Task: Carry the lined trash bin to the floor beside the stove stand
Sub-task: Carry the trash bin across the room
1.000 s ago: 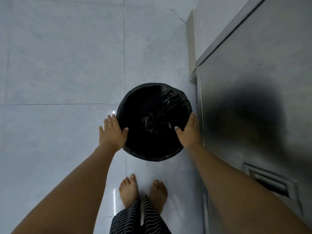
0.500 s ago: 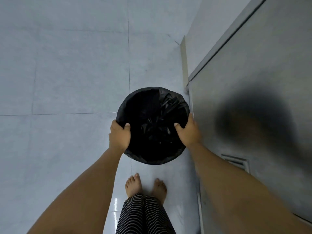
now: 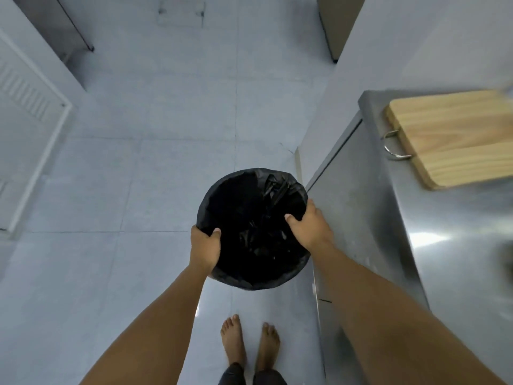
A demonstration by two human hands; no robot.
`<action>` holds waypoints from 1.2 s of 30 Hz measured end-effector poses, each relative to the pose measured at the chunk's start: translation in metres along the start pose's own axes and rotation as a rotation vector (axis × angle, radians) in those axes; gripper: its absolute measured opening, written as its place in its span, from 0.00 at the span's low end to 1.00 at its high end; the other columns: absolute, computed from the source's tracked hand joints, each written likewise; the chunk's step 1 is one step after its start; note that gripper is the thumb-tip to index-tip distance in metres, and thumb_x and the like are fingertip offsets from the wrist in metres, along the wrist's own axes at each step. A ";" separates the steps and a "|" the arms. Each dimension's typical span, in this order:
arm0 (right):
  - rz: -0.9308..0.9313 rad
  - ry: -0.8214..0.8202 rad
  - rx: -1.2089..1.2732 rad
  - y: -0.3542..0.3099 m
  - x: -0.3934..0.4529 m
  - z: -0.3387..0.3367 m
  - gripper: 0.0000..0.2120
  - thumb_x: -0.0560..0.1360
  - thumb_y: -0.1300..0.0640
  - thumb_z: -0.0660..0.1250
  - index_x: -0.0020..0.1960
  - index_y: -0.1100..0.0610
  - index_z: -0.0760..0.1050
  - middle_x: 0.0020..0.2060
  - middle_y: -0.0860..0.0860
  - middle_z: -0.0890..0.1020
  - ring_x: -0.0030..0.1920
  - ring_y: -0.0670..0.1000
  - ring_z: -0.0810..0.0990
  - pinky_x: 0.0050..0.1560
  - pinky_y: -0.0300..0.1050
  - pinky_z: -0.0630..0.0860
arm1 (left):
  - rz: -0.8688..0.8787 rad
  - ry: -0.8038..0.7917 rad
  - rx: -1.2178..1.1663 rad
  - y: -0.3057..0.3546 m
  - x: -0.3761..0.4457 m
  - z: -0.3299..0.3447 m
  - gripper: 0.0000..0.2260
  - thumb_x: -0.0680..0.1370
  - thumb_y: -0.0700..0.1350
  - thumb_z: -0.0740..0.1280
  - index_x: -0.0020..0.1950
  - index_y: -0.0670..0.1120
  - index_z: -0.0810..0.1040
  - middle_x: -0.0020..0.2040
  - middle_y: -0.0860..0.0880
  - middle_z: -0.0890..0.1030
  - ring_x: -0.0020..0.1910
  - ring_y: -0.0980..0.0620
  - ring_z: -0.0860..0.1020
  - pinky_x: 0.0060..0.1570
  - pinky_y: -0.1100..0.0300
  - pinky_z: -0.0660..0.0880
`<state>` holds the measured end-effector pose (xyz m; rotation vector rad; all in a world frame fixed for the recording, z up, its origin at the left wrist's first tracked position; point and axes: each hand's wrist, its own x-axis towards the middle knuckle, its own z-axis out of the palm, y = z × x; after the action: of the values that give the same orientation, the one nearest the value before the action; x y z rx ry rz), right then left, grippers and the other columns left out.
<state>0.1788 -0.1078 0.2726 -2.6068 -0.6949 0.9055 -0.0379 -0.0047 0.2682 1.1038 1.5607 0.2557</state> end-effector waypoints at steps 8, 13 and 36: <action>-0.005 0.066 0.004 -0.044 -0.033 -0.049 0.39 0.79 0.38 0.60 0.82 0.53 0.49 0.76 0.58 0.65 0.71 0.62 0.72 0.67 0.57 0.72 | 0.124 -0.067 0.007 0.058 -0.030 -0.039 0.23 0.81 0.45 0.61 0.75 0.42 0.62 0.70 0.41 0.73 0.68 0.39 0.73 0.68 0.46 0.70; -0.026 0.081 0.022 -0.069 -0.035 -0.071 0.39 0.79 0.39 0.60 0.82 0.54 0.50 0.77 0.59 0.64 0.72 0.62 0.71 0.70 0.58 0.71 | 0.197 -0.082 0.002 0.096 -0.021 -0.055 0.23 0.81 0.46 0.61 0.75 0.42 0.62 0.70 0.41 0.73 0.68 0.39 0.73 0.67 0.47 0.71; -0.058 0.034 0.033 -0.223 0.183 -0.174 0.40 0.80 0.37 0.59 0.83 0.54 0.49 0.76 0.58 0.65 0.73 0.63 0.70 0.69 0.58 0.71 | 0.263 -0.026 0.029 0.313 0.154 -0.018 0.25 0.80 0.48 0.63 0.74 0.40 0.64 0.70 0.39 0.74 0.67 0.37 0.74 0.65 0.48 0.71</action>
<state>0.3390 0.1563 0.4065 -2.5534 -0.7362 0.8462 0.1173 0.2850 0.3864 1.3313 1.3988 0.3941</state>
